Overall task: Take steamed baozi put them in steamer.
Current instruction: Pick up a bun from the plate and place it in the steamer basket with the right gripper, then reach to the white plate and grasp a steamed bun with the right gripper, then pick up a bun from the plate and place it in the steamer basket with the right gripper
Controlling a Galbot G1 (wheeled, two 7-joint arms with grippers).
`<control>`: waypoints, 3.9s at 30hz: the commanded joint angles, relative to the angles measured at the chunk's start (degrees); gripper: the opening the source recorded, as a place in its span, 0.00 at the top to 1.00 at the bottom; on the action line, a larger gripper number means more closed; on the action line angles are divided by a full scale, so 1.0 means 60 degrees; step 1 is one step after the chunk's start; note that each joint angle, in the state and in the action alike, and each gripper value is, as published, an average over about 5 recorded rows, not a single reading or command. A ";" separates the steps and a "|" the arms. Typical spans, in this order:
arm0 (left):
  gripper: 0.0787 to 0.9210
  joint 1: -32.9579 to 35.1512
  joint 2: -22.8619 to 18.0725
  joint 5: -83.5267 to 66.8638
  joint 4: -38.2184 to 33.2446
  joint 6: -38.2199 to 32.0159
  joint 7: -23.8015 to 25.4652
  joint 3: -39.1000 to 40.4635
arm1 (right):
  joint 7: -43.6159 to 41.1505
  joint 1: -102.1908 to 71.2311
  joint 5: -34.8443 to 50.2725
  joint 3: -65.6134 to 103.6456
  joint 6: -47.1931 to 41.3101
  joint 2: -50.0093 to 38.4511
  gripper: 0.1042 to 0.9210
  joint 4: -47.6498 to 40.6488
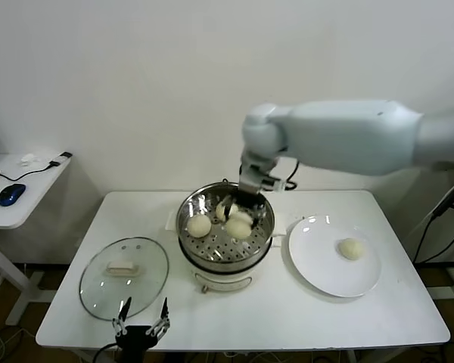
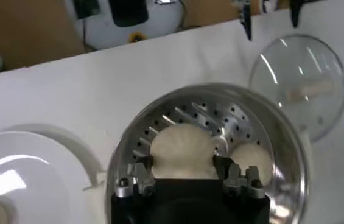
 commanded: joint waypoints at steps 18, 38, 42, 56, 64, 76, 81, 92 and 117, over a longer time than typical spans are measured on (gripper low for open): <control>0.12 0.0086 -0.0063 0.0013 -0.0061 -0.0085 -0.0120 0.0042 | 0.0585 -0.0995 -0.1314 0.0543 0.0949 0.0507 0.13 -0.0916; 0.12 -0.0143 -0.0017 0.0040 -0.0024 -0.0051 -0.0028 0.0239 | -0.0404 0.2083 0.2142 -0.3717 -0.3582 -0.6163 0.12 -0.1593; 0.12 -0.0236 -0.0043 0.0035 -0.0029 0.0019 0.0062 0.0284 | 0.0002 0.0351 0.1611 -0.2834 -0.4325 -0.7012 0.12 -0.1519; 0.12 -0.0063 -0.0064 0.0051 0.0012 -0.0013 0.0090 0.0205 | 0.0996 -0.4367 0.0265 0.1328 -0.5007 -0.6083 0.12 -0.3526; 0.12 -0.0012 -0.0059 0.0048 0.0075 -0.0047 0.0044 0.0172 | 0.1262 -0.5132 0.0046 0.1906 -0.4944 -0.5107 0.12 -0.4478; 0.12 0.0010 -0.0044 0.0044 0.0119 -0.0058 -0.0008 0.0164 | 0.1468 -0.5328 0.0101 0.2029 -0.4928 -0.4373 0.12 -0.5150; 0.12 0.0026 -0.0057 0.0050 0.0096 -0.0066 -0.0009 0.0181 | 0.1275 -0.5295 0.0190 0.1991 -0.4923 -0.4302 0.14 -0.5107; 0.12 0.0105 -0.0068 0.0072 -0.0031 -0.0052 -0.0014 0.0213 | 0.0750 -0.3811 0.0676 0.1195 -0.4900 -0.4378 0.30 -0.4357; 0.12 0.0150 0.0105 0.0026 -0.0678 0.0056 0.0023 0.0488 | 0.1996 0.3923 0.8004 -0.2847 -0.7233 -0.0526 0.32 0.1883</control>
